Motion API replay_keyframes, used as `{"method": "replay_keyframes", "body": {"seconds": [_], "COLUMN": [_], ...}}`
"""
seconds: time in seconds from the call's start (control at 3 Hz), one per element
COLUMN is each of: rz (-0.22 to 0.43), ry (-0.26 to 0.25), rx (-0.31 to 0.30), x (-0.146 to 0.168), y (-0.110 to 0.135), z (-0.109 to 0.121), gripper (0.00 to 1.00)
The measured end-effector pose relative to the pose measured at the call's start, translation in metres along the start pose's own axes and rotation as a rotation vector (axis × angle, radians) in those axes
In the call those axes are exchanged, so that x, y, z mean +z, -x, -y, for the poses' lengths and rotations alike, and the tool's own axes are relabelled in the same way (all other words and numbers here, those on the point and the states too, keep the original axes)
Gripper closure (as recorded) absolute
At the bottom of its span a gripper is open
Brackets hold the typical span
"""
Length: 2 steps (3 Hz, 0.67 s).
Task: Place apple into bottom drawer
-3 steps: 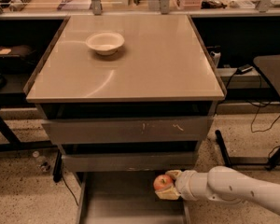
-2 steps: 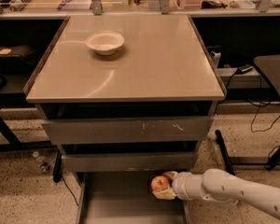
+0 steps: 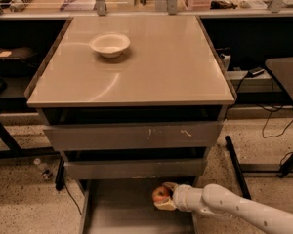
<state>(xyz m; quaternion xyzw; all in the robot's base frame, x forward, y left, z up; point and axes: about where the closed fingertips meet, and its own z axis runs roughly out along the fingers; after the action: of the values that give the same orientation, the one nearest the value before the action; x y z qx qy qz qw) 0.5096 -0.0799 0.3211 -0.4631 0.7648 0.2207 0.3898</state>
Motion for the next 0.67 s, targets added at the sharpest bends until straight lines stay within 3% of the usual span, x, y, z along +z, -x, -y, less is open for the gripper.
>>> {"method": "replay_keyframes", "body": {"seconds": [0.67], "rz": [-0.011], "ry": [0.000], "rx": [-0.038], "x": [0.035], "y": [-0.044], "z": [0.007], "gripper": [1.00]}}
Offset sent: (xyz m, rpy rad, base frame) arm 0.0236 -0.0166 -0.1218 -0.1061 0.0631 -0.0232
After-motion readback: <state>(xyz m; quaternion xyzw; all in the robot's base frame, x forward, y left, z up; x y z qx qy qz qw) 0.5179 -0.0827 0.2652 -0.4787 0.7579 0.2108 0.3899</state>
